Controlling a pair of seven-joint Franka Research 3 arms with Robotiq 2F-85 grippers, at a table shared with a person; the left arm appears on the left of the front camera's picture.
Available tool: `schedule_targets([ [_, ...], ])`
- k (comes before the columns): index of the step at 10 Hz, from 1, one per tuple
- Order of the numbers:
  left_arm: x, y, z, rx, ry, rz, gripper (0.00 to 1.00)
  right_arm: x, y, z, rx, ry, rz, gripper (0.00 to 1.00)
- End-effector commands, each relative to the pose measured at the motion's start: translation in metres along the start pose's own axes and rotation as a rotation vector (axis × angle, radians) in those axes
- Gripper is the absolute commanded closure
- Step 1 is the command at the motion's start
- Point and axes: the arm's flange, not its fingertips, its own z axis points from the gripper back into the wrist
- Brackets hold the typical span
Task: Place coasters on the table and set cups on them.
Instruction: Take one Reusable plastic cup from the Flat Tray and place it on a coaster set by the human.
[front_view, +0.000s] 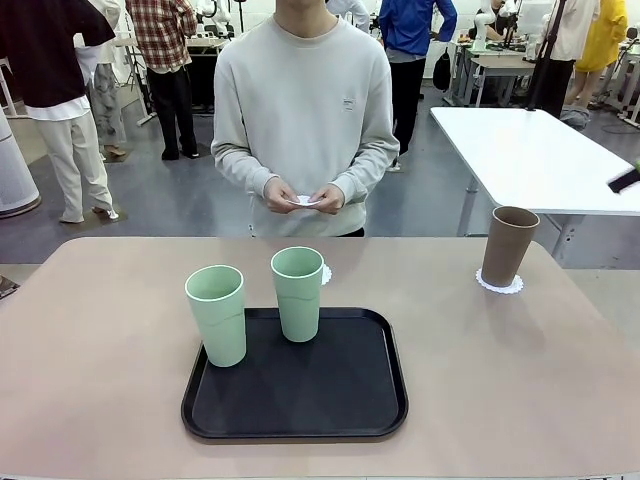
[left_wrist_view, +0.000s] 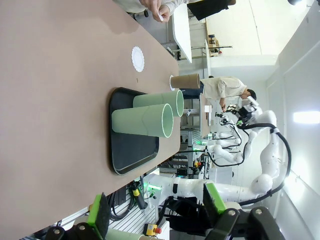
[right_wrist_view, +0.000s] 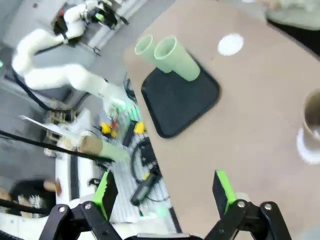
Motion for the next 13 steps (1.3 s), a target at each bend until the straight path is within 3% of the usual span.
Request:
schedule_targets([
  [1,-0.001,0.000,0.001,-0.008,-0.005,-0.005,0.00,0.054,0.005,-0.035,-0.114,0.124,0.103,0.00],
  [3,-0.001,0.000,0.001,-0.008,-0.005,-0.005,0.00,0.104,0.013,-0.076,-0.141,0.184,0.222,0.00],
  [6,-0.001,0.000,0.001,-0.008,-0.005,-0.005,0.00,0.138,0.021,-0.147,-0.196,0.181,0.401,0.00],
  [8,-0.001,0.000,0.001,-0.008,-0.005,-0.005,0.00,0.133,0.015,-0.185,-0.169,0.153,0.480,0.00],
  [11,-0.001,0.000,0.001,-0.008,-0.005,-0.005,0.00,0.111,0.003,-0.226,-0.114,0.214,0.531,0.00],
  [13,-0.001,0.000,0.001,-0.008,-0.005,-0.005,0.00,0.100,-0.003,-0.240,-0.053,0.161,0.545,0.00],
])
